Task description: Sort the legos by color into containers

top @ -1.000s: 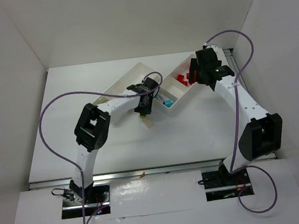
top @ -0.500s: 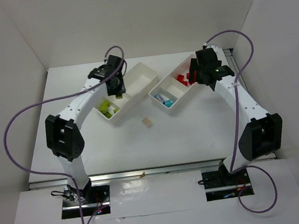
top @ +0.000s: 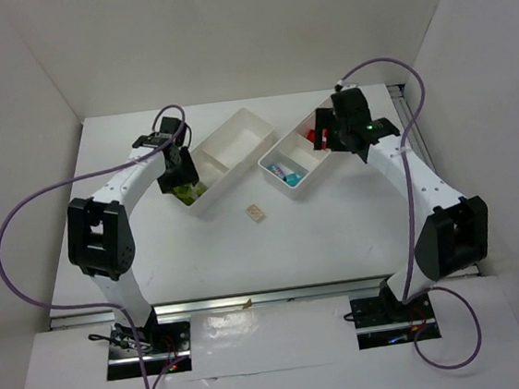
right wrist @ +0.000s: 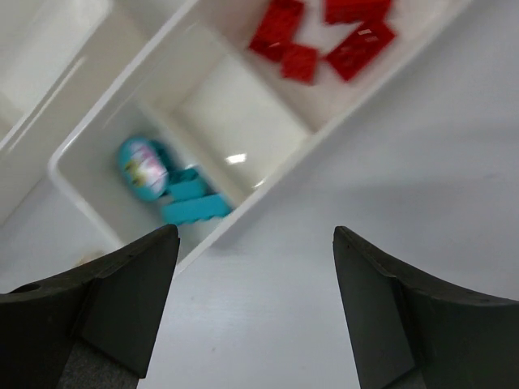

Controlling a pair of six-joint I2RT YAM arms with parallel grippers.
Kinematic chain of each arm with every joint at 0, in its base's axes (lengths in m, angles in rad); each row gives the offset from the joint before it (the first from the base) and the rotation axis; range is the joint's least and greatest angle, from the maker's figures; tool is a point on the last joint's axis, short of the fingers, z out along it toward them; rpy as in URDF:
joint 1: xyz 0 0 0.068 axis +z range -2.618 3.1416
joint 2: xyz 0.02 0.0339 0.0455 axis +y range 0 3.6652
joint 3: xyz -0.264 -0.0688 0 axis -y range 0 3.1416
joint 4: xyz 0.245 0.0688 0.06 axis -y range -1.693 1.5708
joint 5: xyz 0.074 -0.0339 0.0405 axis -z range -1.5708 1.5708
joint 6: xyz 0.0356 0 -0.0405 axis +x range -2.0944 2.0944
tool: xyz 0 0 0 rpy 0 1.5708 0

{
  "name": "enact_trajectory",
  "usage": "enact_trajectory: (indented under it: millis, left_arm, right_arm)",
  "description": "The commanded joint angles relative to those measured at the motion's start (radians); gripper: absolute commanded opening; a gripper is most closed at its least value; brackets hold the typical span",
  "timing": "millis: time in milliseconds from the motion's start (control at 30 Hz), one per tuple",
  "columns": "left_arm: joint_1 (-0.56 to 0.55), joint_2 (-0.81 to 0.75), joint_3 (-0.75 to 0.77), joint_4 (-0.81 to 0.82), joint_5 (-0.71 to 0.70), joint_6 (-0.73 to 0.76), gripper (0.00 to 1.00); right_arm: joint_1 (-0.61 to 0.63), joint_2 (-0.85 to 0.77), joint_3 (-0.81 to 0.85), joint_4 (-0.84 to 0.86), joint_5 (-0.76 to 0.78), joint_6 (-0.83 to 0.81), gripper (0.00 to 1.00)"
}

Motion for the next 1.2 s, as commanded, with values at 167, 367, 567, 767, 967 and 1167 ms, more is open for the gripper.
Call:
enact_trajectory:
  millis: [167,367,567,767,967,1167]
  left_arm:
    - [-0.016,-0.039,0.054,0.000,0.006,-0.013,0.90]
    - [-0.026,-0.125,0.202,-0.074,-0.032,-0.004,0.90]
    - [0.023,-0.191,0.307,-0.126,-0.013,0.017,0.90]
    - [0.079,-0.254,0.296,-0.126,0.030,0.036,0.90]
    - [0.109,-0.265,0.250,-0.126,0.053,0.045,0.90]
    - [0.128,-0.274,0.216,-0.117,0.072,0.045,0.89]
  right_arm:
    - [0.389,0.002,-0.035,0.141,-0.167,-0.054,0.84]
    - [0.538,0.155,0.026,0.163,-0.138,-0.102,0.84]
    - [0.547,0.343,0.134,0.125,-0.109,-0.160,0.93]
    - [0.547,0.460,0.185,0.095,-0.089,-0.208,0.95]
    - [0.547,0.500,0.149,0.120,-0.109,-0.208,0.89]
    - [0.538,0.519,0.117,0.134,-0.138,-0.199,0.79]
